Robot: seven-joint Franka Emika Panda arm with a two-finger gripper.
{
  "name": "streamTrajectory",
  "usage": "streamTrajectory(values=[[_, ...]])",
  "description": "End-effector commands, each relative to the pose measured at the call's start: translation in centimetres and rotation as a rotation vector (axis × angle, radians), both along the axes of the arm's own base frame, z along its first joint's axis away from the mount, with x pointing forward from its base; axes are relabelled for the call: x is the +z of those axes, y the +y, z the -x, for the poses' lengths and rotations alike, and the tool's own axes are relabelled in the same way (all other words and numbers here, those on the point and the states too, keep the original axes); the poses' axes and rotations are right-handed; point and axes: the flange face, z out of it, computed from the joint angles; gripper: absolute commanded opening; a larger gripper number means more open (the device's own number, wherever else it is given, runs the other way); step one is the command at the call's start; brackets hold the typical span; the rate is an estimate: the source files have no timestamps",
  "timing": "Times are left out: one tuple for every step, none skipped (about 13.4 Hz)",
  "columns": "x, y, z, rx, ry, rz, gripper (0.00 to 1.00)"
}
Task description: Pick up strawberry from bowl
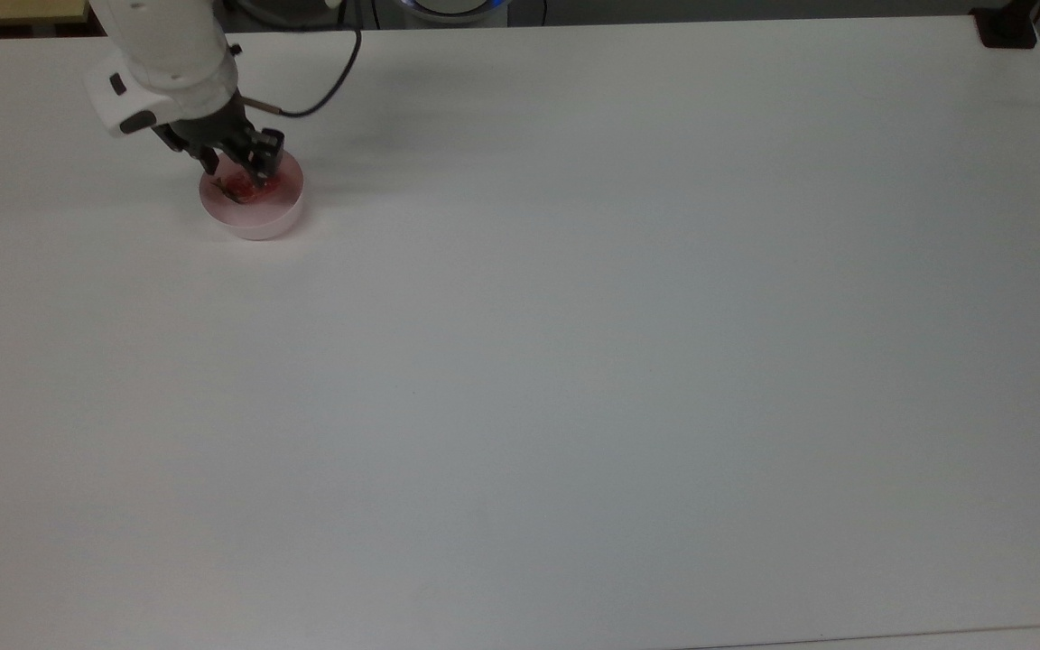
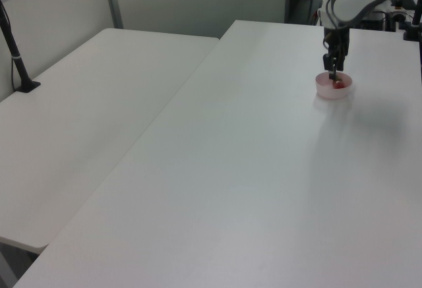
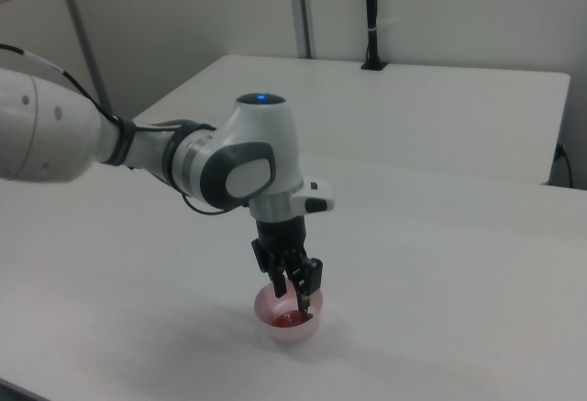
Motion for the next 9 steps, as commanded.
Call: streamTrajectory(values=[[-2.7,1.2,-0.4,-0.068,-0.008,0.006,0.57],[-2.9,1.1,-0.3,-0.066,-0.003,0.008,0.58],[-3.0,0.9,-0.1,-0.068,0.001,0.01,0.58],[-3.6,1.0,0.1,-0.062,0.013,0.012,0.59],[-4.4,1.2,0.7,-0.051,0.034,0.017,0.61],[-4.4,1.1,0.7,-0.041,0.032,0.03,0.61],[-4.5,1.1,0.6,-0.036,0.029,0.035,0.59],[-5.0,1.1,0.9,-0.035,0.038,0.034,0.56],[-5.2,1.2,0.9,-0.025,0.047,0.038,0.46]])
